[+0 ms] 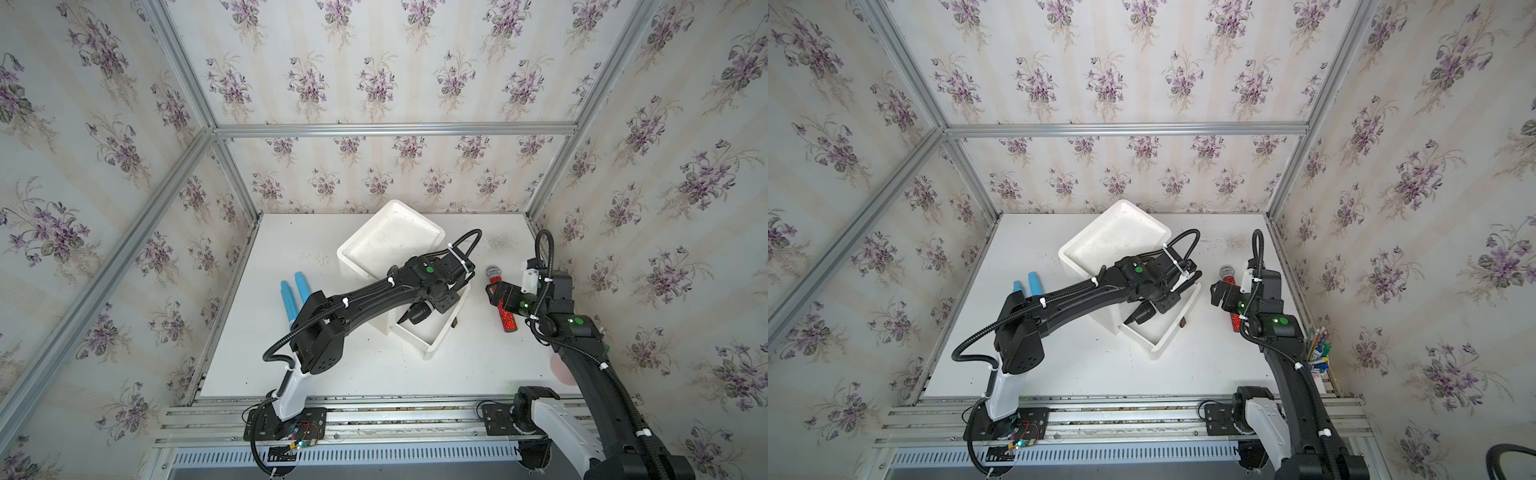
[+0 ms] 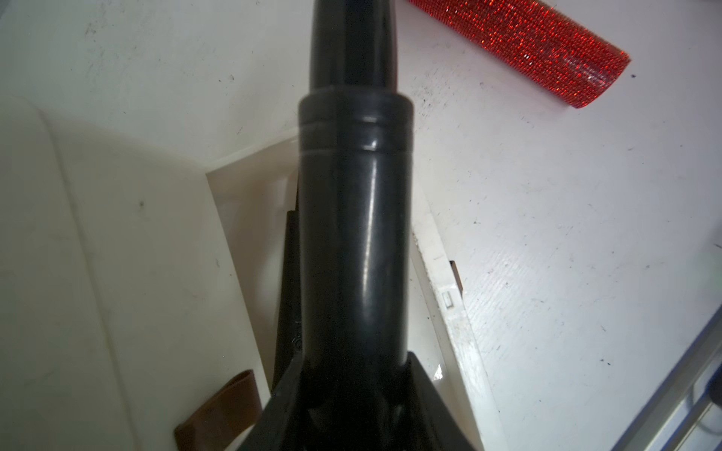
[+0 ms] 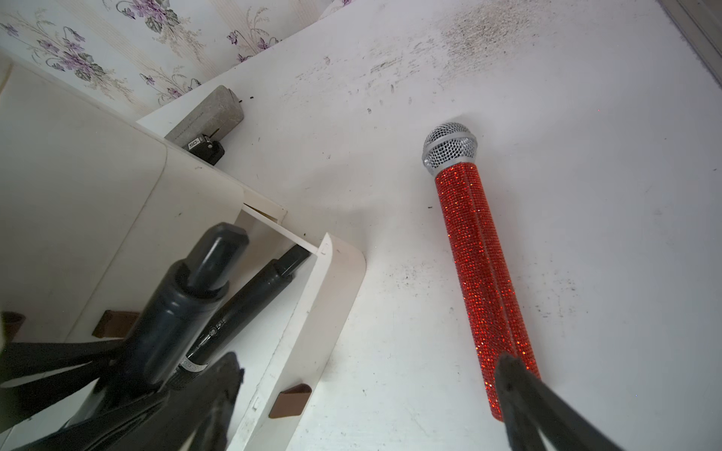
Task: Take the microphone out of the drawer
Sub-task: Pick up the microphone from the drawer.
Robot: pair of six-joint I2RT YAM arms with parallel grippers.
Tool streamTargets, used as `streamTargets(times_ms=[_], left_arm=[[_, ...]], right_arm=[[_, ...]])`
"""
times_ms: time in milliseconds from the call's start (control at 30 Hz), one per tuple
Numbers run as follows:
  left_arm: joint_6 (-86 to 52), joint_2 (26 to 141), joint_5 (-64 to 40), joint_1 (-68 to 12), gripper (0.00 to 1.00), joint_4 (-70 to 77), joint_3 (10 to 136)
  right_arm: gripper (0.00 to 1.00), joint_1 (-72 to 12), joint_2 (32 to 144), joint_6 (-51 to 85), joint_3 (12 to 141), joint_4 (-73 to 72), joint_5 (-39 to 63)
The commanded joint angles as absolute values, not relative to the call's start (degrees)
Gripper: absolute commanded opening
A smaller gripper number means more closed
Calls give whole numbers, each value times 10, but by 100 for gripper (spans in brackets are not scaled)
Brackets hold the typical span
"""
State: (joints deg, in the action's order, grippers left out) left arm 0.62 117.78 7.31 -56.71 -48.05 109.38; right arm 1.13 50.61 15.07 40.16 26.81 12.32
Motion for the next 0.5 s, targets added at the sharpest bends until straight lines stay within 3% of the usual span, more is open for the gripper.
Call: streamTargets(times_ms=[0, 467], left_arm=[[8, 1157, 52, -568, 24, -496, 1097], [-19, 1031, 22, -605, 24, -512, 975]], right_arm=[[100, 11, 504, 154, 404, 260, 109], [100, 13, 506, 156, 398, 254, 107]])
